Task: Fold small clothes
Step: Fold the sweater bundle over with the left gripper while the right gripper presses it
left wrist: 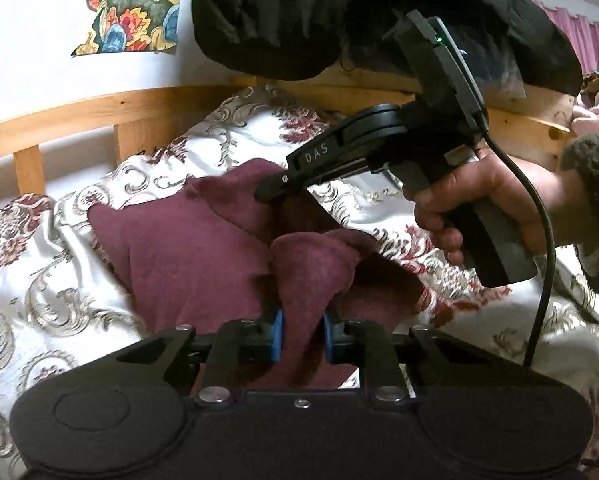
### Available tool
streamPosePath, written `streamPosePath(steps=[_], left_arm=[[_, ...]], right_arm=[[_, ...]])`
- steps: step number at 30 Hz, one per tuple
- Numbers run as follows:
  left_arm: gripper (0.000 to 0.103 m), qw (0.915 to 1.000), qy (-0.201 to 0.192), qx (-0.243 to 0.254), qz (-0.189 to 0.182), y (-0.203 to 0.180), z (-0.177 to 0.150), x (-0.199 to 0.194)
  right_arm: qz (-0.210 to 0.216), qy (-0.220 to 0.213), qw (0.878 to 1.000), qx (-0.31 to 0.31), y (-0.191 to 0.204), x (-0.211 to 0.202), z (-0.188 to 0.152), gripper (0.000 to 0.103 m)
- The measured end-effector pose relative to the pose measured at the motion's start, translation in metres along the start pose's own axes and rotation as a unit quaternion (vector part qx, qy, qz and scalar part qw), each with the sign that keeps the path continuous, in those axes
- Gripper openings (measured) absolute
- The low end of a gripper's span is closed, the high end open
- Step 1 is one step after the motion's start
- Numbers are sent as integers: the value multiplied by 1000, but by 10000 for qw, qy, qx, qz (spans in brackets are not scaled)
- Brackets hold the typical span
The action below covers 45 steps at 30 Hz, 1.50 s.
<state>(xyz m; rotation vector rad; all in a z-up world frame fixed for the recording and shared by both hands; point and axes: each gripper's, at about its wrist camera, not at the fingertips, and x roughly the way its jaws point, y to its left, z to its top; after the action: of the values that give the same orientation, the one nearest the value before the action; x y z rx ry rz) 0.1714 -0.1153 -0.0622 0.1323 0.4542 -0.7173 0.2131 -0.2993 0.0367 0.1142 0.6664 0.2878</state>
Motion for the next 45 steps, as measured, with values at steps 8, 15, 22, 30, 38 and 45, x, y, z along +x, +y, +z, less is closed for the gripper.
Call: streamPosePath(steps=[8, 15, 22, 30, 38, 45], left_arm=[[20, 9995, -109, 210, -204, -21, 7, 20], [22, 9993, 23, 131, -349, -24, 1, 28], [30, 9981, 74, -220, -569, -20, 2, 31], [63, 9883, -9, -1269, -841, 9, 7, 12], [93, 9654, -216, -2597, 50, 56, 7, -13], [99, 9390, 243, -3363, 670, 86, -11, 0]], right_arm=[[-371, -323, 9988, -21, -26, -20, 9, 9], [-625, -172, 9979, 93, -43, -17, -13, 9], [-788, -207, 9967, -36, -45, -12, -14, 9], [-930, -85, 9956, -51, -48, -5, -28, 10], [-1079, -147, 9934, 358, -53, -18, -35, 35], [-662, -438, 9880, 1327, -39, -68, -56, 86]])
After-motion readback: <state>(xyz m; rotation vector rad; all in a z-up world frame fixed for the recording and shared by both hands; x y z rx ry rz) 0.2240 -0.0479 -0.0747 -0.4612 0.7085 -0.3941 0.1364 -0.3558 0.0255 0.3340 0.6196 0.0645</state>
